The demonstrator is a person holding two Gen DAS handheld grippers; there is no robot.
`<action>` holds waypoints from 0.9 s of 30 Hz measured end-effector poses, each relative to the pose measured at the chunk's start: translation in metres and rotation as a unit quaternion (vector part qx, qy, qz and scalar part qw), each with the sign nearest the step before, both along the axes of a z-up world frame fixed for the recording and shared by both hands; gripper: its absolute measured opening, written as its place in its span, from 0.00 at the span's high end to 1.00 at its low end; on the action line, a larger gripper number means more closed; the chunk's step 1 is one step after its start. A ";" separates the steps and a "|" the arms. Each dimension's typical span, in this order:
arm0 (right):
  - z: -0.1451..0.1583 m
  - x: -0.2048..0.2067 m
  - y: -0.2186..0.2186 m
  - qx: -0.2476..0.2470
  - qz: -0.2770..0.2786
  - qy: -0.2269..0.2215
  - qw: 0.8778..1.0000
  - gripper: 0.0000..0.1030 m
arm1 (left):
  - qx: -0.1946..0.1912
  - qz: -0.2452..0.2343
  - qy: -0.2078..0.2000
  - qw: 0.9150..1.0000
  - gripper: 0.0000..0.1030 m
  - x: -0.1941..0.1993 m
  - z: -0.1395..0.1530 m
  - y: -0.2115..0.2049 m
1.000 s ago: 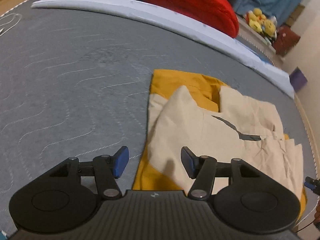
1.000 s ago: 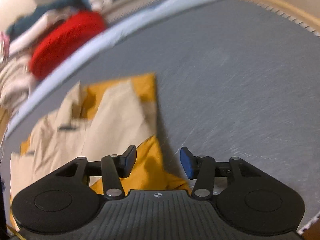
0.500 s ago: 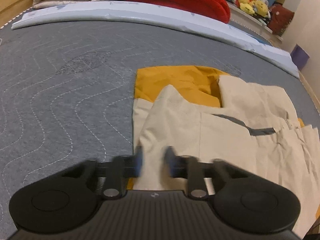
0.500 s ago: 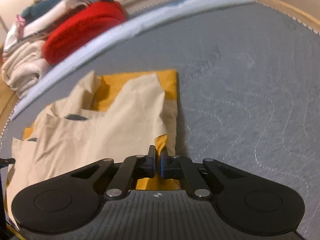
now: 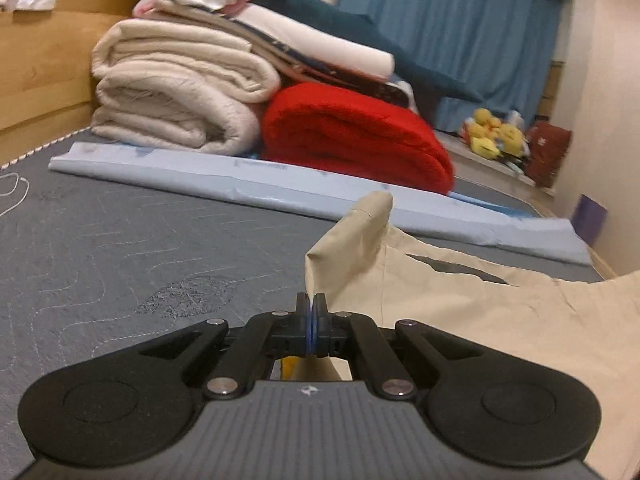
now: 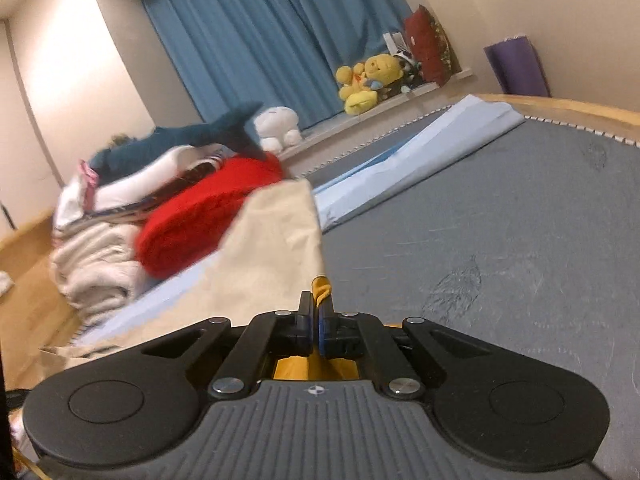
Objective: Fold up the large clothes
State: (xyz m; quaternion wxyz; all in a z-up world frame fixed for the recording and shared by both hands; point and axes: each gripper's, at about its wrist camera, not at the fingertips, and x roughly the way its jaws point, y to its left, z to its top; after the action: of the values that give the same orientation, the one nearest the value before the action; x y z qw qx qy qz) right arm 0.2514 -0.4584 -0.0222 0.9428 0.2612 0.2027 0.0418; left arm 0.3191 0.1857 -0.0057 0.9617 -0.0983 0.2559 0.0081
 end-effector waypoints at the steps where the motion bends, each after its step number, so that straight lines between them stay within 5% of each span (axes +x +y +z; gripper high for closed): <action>1: -0.002 0.008 0.003 -0.008 -0.007 0.010 1.000 0.99 | 0.002 0.003 0.003 1.000 0.99 0.009 -0.004 -0.002; 3: -0.017 0.030 0.009 -0.026 -0.027 0.048 0.998 0.98 | 0.003 0.019 0.038 0.999 0.92 0.029 -0.021 -0.007; 4: -0.024 0.040 0.013 -0.039 -0.039 0.076 0.996 0.90 | 0.002 0.029 0.065 0.997 0.83 0.039 -0.028 -0.008; 5: -0.036 0.053 0.019 -0.058 -0.051 0.120 0.990 0.85 | -0.002 0.036 0.102 0.994 0.63 0.049 -0.039 -0.008; 6: -0.045 0.060 0.023 -0.075 -0.059 0.155 0.983 0.82 | -0.013 0.035 0.123 0.992 0.59 0.052 -0.047 -0.006; 11: -0.071 0.064 0.022 -0.049 -0.042 0.252 0.966 0.69 | -0.051 -0.016 0.133 0.990 0.59 0.042 -0.041 -0.012; 14: -0.086 0.057 0.024 -0.061 -0.020 0.294 0.954 0.61 | -0.018 -0.069 0.150 0.986 0.57 0.039 -0.047 -0.030; 15: -0.089 0.056 0.023 -0.054 -0.014 0.298 0.953 0.65 | 0.006 -0.075 0.161 0.984 0.57 0.039 -0.053 -0.036; 16: -0.088 0.054 0.024 -0.050 -0.010 0.292 0.955 0.84 | 0.024 -0.077 0.175 0.981 0.57 0.040 -0.060 -0.040; 18: -0.080 0.050 0.025 -0.057 -0.010 0.267 0.962 0.97 | 0.040 -0.071 0.196 0.977 0.57 0.039 -0.072 -0.044; 22: -0.050 0.035 0.025 -0.056 -0.041 0.171 0.983 0.98 | 0.041 -0.072 0.140 0.987 0.59 0.021 -0.054 -0.049; 27: -0.066 0.043 0.038 -0.128 -0.049 0.230 0.963 0.90 | 0.023 -0.160 0.120 0.979 0.54 0.010 -0.052 -0.076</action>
State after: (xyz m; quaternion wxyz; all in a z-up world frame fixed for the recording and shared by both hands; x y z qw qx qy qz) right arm 0.2947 -0.4200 -0.0883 0.8973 0.1503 0.4048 -0.0920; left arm 0.3295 0.1100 -0.0573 0.9148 -0.0324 0.3814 -0.1288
